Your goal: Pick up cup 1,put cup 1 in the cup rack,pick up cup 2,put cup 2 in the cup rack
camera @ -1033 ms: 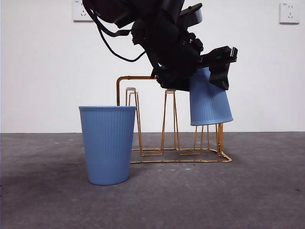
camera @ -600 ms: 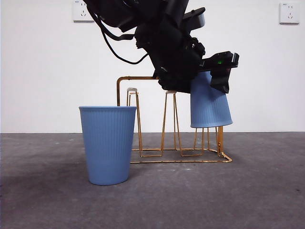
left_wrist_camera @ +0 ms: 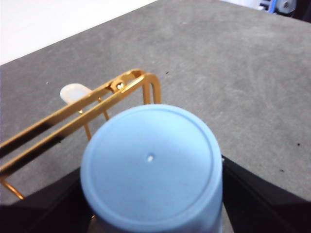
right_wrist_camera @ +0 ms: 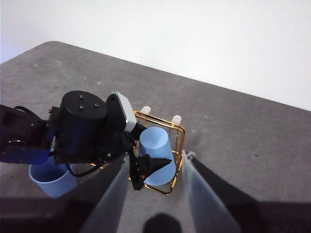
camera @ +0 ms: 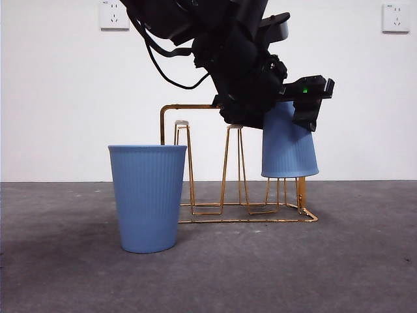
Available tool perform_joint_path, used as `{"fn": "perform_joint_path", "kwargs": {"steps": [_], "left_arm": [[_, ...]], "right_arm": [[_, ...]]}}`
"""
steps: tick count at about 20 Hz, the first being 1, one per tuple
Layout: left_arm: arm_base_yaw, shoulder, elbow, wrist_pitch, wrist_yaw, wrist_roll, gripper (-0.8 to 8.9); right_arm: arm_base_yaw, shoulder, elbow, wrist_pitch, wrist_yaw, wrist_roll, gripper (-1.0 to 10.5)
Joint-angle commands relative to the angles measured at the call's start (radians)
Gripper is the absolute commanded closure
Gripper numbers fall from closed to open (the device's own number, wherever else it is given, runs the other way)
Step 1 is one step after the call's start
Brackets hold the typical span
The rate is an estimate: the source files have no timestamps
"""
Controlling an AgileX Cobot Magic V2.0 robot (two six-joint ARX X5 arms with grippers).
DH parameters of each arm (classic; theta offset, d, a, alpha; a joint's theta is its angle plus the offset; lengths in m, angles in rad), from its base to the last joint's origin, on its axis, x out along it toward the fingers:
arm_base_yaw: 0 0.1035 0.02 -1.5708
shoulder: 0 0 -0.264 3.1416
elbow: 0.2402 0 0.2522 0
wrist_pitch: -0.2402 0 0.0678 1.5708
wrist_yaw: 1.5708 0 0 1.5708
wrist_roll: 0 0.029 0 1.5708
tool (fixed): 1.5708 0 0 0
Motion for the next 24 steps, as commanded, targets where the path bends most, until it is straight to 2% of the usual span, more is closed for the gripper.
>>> {"fn": "perform_joint_path", "kwargs": {"steps": [1, 6, 16, 20, 24], "left_arm": [[-0.009, 0.052, -0.026, -0.078, -0.009, -0.078, 8.22], [-0.037, 0.052, -0.026, -0.104, -0.078, -0.114, 8.22], [-0.055, 0.051, 0.027, -0.129, -0.078, -0.118, 8.22], [-0.053, 0.051, 0.028, -0.189, -0.078, -0.171, 8.22], [-0.05, 0.054, 0.028, -0.221, -0.101, -0.182, 8.22]], "right_arm": [[0.0, 0.0, -0.006, 0.005, -0.001, -0.005, 7.6], [0.0, 0.0, -0.006, 0.01, -0.001, -0.01, 7.6], [0.0, 0.0, -0.006, 0.009, 0.0, -0.018, 7.6], [0.0, 0.0, -0.006, 0.01, 0.0, -0.034, 7.6], [0.0, 0.0, -0.006, 0.009, -0.001, -0.04, 7.6]]}}
